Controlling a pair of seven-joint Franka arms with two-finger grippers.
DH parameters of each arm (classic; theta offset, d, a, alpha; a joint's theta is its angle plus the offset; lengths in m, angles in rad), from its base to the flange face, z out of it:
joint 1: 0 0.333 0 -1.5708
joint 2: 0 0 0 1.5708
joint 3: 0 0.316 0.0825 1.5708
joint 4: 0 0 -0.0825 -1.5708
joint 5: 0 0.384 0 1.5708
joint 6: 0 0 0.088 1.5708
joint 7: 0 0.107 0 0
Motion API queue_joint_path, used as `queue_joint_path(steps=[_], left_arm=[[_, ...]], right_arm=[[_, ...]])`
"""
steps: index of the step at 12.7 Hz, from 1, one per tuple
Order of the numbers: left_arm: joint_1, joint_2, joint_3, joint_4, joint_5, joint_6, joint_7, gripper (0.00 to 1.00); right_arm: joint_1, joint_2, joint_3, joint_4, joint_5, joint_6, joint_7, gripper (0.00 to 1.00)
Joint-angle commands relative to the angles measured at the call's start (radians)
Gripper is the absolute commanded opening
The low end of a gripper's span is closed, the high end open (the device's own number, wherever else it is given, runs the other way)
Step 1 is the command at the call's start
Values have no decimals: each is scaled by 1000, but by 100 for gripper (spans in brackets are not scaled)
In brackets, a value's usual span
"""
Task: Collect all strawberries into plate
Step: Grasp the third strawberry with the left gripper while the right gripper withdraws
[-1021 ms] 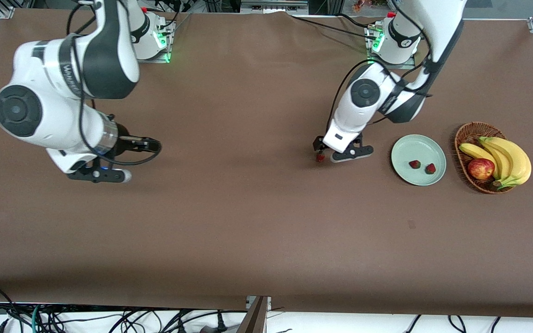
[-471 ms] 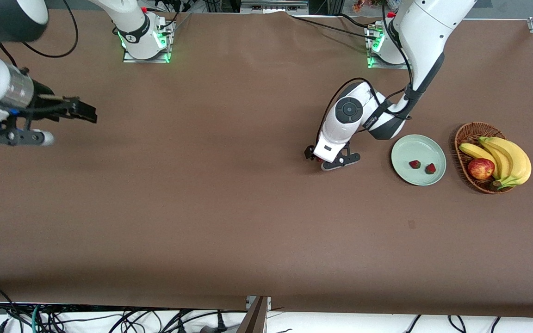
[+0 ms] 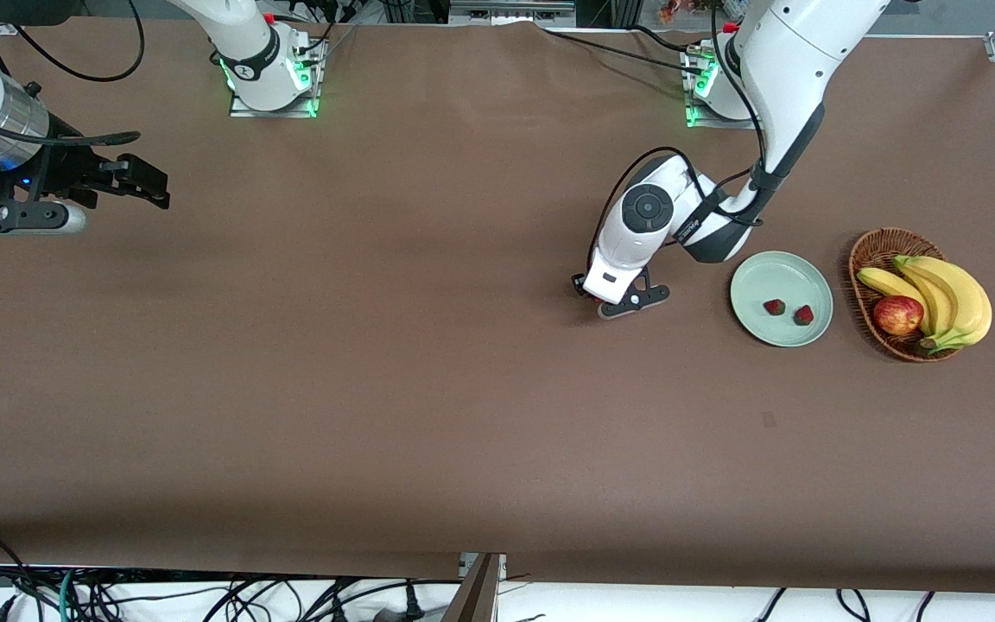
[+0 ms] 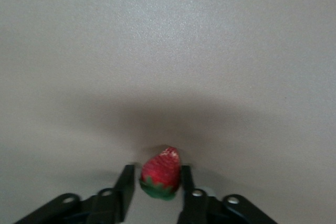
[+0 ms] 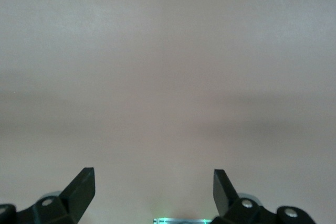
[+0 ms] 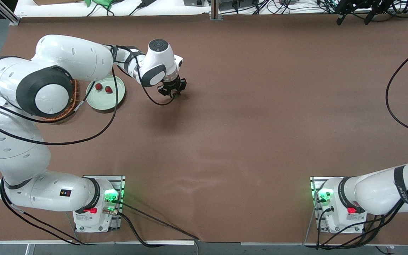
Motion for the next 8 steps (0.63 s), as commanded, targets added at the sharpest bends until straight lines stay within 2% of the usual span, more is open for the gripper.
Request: queue_joint_path(steps=[1,2,4,6,8], left_arm=[[-6,3,-3,26,24,-11,-38,28],[-6,-3,-1,55,19,-31,-36,27],[6,-18,-3,145,-14,-173,-22,26],[18,-67,14,198,-156,-272,141,26],[26,-157,115,193,-298,-376,362,25]], right_arm=[[-18,-16,19,-15,-17,29,-33,99],[-18,-16,16,-12,-15,27,-33,99],[-18,-18,11,-11,-17,27,-33,99],[-18,-18,14,15,-12,17,-22,99],[-14,5,16,52,-9,17,-22,99]])
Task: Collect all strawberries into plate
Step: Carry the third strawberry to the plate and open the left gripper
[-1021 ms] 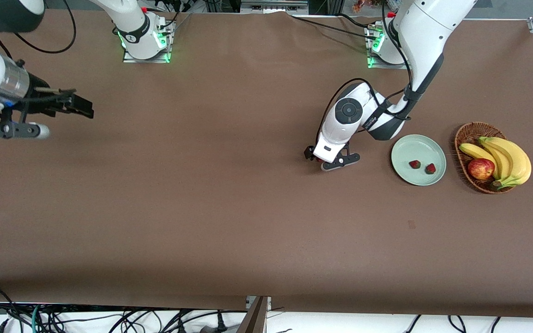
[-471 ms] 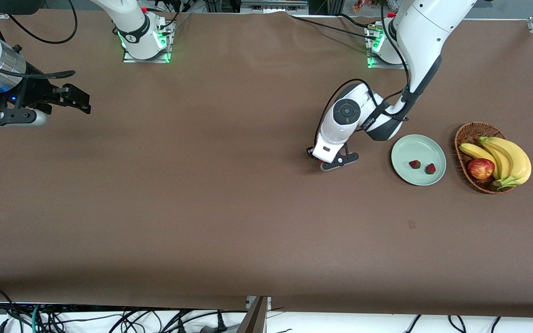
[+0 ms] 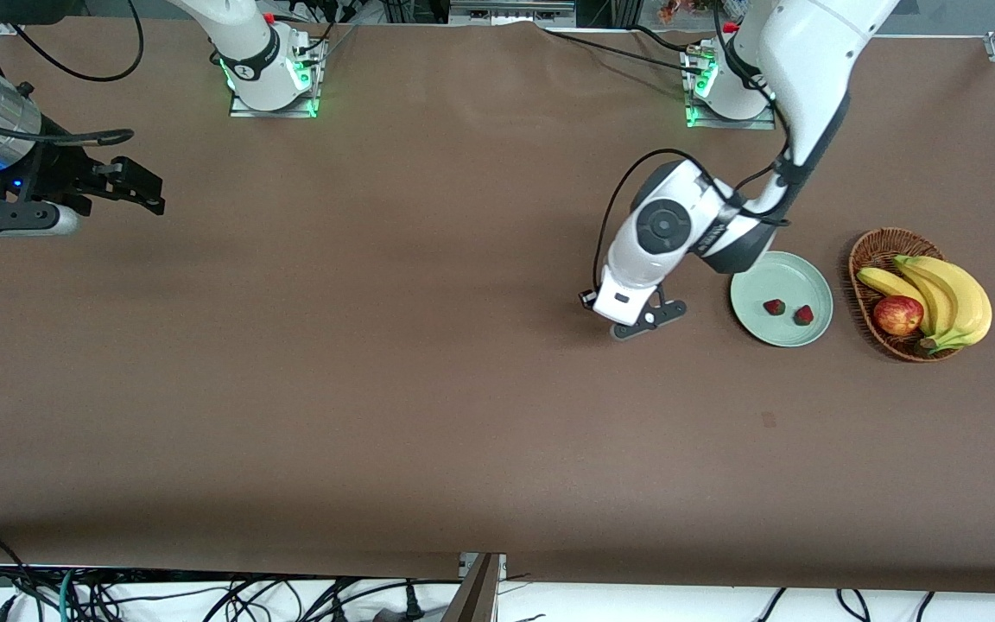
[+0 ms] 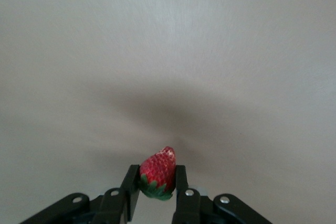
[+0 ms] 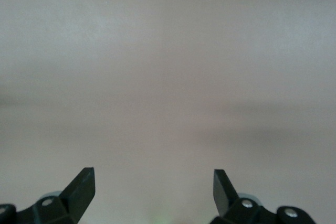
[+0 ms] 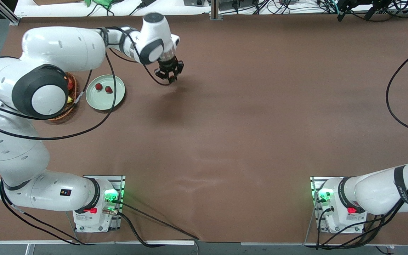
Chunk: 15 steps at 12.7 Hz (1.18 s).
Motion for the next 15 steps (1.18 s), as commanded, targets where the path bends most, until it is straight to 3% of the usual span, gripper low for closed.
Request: queue_joint_path(steps=[1,3,7,12,13,14,15], left_arm=[[12,-131,136,-15,-166,-161,307,25],[12,-177,262,-36,-210,-229,517,25],[14,-179,449,-117,-210,-194,837,25],[18,-127,481,-260,-210,51,902,26],[18,-120,480,-266,-210,62,902,33],[18,-116,480,-266,-208,64,911,57],[18,-116,480,-266,-210,62,935,95]], right_arm=[[-7,9,14,40,-13,6,-7,99],[-9,26,13,42,-10,11,-18,99],[-12,32,13,60,-4,9,-1,99],[-16,41,11,60,2,12,0,99],[-15,41,11,60,4,11,0,99],[-15,41,11,60,4,11,0,99],[-16,41,11,57,4,11,0,100]])
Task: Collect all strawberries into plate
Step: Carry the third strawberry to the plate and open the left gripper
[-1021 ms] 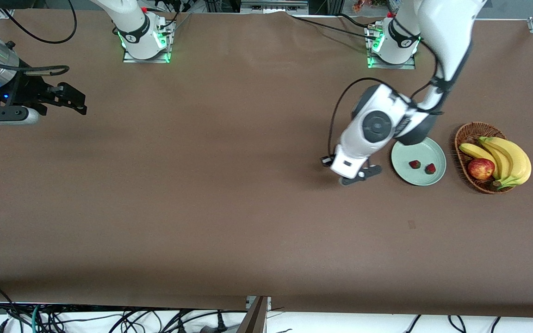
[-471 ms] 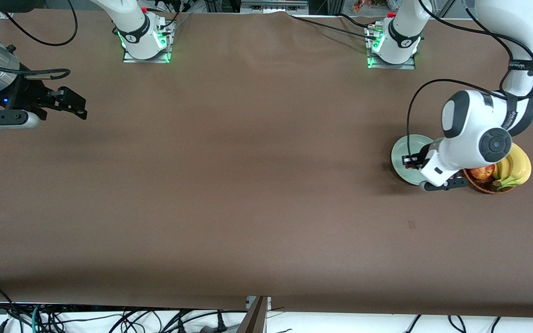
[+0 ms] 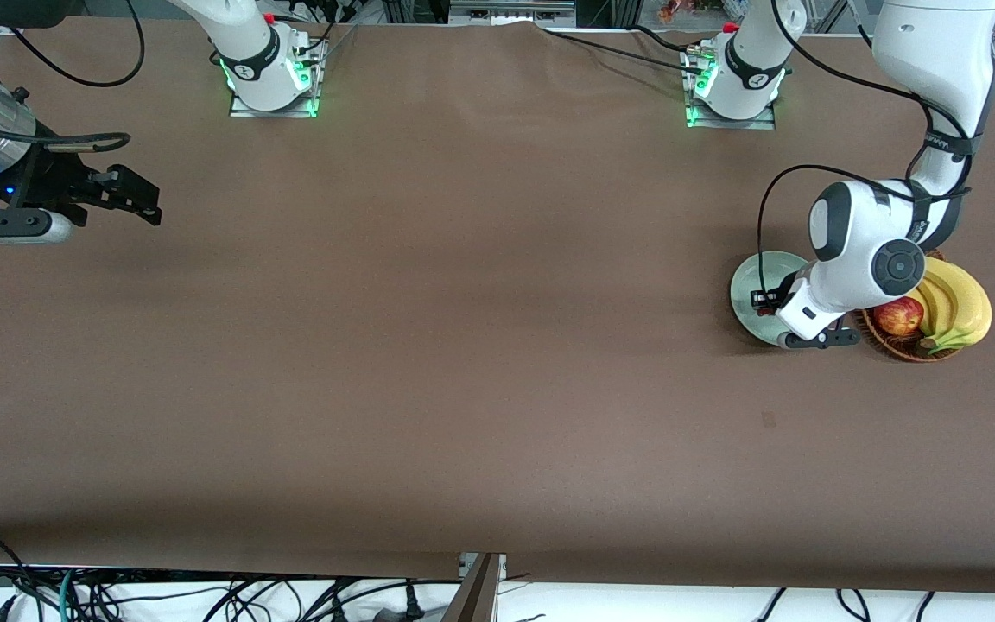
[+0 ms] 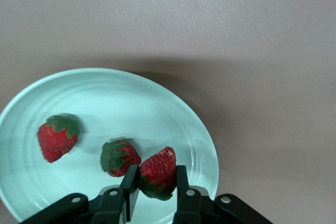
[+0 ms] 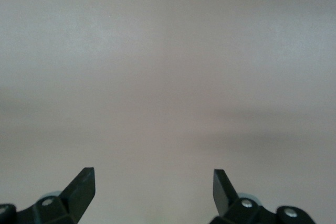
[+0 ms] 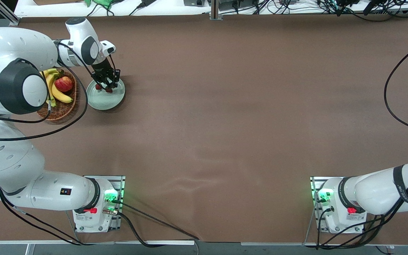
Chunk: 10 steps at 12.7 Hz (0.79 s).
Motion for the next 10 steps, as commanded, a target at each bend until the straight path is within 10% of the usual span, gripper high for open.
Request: queue_joint_path(steps=[1,10], left_arm=[[-5,-15,5,-2,-28,-3,76,100],[-5,-339,-4,87,-16,-297,77,100]], right_arm=[[-13,9,8,22,4,-8,0,99],[-13,9,8,22,4,-8,0,99]])
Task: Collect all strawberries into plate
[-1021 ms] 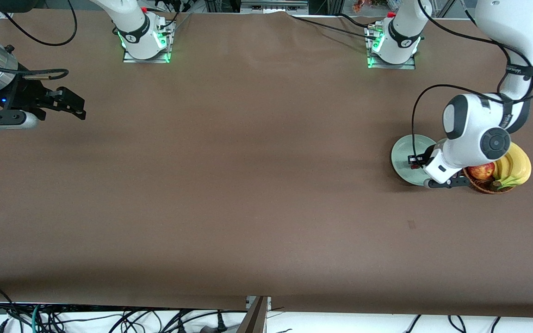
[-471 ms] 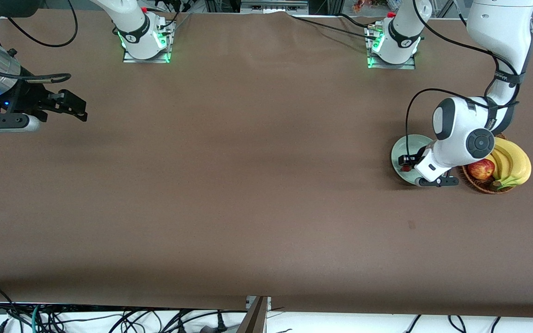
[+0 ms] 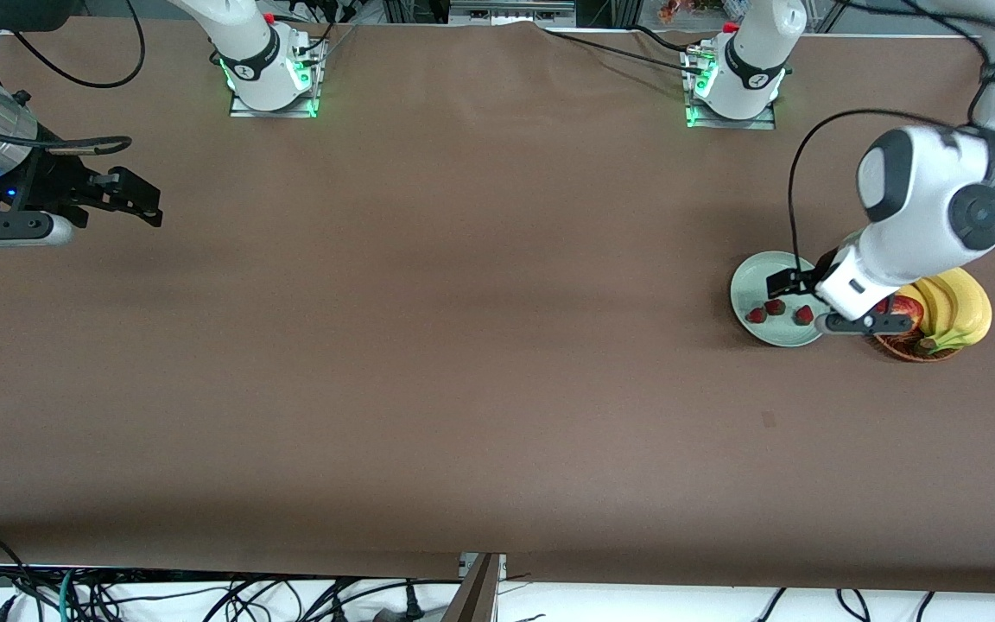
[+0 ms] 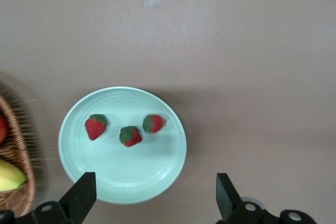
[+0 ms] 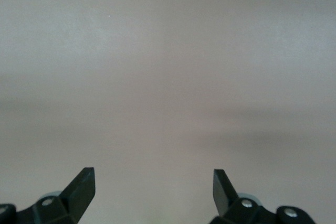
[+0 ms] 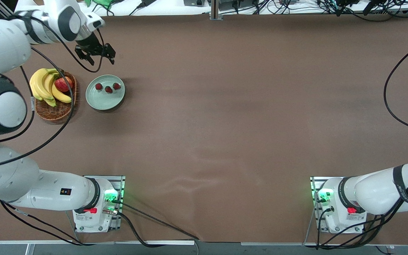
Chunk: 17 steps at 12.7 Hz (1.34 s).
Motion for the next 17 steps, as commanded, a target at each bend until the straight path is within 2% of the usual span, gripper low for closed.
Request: queue_joint_path(steps=[1,4,7,9,13,17], left_arm=[[-3,-86,-3,39,-13,-110,31,100],[-3,-91,-3,201,-14,-276,18,100],[14,-88,-7,312,-23,-394,13,100],[72,-79,-70,369,-24,-454,-10,100],[75,-82,-84,415,-7,-532,-19,100],[54,-83,-73,418,53,-535,-1,100]], right_arm=[[-13,7,8,19,4,-8,0,100],[-13,7,8,19,4,-8,0,99],[-13,7,8,22,4,-8,0,99],[-13,7,8,19,4,-8,0,99],[-13,7,8,19,4,-8,0,100],[-13,7,7,19,4,-8,0,99]])
